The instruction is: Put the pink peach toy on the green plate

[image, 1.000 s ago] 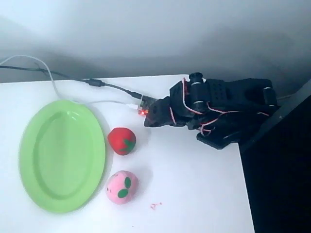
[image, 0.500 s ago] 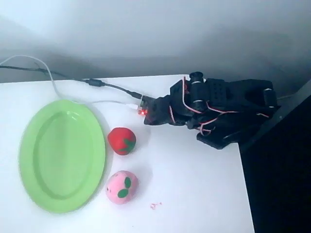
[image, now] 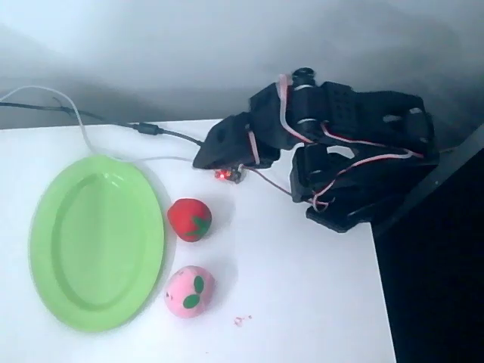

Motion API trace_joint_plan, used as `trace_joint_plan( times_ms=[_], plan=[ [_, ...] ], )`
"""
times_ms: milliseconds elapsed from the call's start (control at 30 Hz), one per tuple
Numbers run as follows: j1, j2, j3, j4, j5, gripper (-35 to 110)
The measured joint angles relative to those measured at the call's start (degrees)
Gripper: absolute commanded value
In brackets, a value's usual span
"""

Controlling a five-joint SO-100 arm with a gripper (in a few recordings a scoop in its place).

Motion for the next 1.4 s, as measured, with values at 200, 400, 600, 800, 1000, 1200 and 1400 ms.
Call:
trace_joint_plan(
  times_ms=[200,400,600,800,1000,1200,1400],
  plan=[
    [-21.8,-19.95,-16.26,0.0,12.13,0],
    [-35.16,-37.18,-25.05,-4.22,19.78,0],
    [-36.91,-42.63,-26.46,-5.54,24.26,32],
    [-36.83,-43.77,-26.63,-5.54,24.7,47],
    [-36.83,-50.62,-28.3,-6.33,26.37,49],
    [-36.21,-59.5,-33.75,-6.68,25.58,48],
    [-35.86,-68.64,-40.78,-6.68,25.05,48]
  ],
)
